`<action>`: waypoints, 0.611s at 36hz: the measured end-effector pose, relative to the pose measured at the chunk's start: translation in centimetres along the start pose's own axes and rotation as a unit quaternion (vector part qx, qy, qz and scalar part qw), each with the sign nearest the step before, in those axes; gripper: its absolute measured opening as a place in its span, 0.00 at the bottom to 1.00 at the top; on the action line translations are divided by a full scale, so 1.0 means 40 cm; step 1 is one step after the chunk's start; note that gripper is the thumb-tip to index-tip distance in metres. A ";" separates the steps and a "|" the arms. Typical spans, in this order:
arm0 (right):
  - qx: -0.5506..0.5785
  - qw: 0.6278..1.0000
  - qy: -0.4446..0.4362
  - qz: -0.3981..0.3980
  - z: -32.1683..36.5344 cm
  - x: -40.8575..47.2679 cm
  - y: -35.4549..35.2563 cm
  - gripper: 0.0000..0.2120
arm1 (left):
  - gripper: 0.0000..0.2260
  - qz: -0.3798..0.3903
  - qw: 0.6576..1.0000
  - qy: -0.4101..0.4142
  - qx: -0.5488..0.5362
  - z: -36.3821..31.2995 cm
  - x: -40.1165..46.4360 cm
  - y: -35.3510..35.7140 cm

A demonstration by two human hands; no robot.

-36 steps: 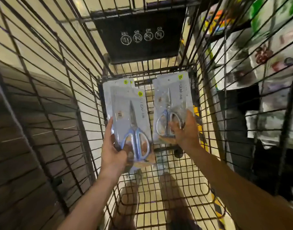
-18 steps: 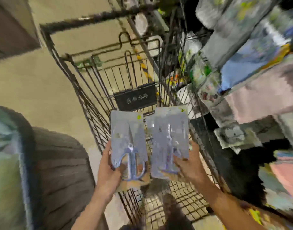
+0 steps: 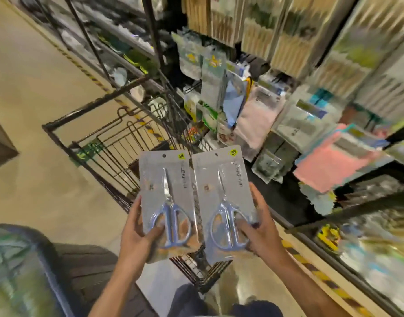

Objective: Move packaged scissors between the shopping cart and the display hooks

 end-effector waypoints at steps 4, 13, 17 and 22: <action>0.008 0.998 -0.031 -0.051 0.053 -0.073 -0.116 0.38 | 0.39 0.049 0.998 0.028 -0.017 -0.050 -0.040 0.118; 0.015 0.974 -0.085 -0.210 0.118 -0.343 -0.522 0.37 | 0.39 0.174 0.980 0.091 0.021 -0.129 -0.241 0.496; -0.001 0.959 -0.103 -0.264 0.129 -0.506 -0.721 0.37 | 0.37 0.236 0.963 0.126 0.021 -0.138 -0.390 0.695; 0.002 0.928 -0.137 -0.346 0.159 -0.696 -0.929 0.36 | 0.43 0.325 0.930 0.167 0.030 -0.138 -0.580 0.924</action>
Point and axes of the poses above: each hand's wrist, its own x-axis towards the middle knuckle, its own y-axis out of the palm, z = x × y, the point moved 7 cm from there along x, towards the middle knuckle, and after that the axes turned 8 degrees about -y, right-handed, at the moved point
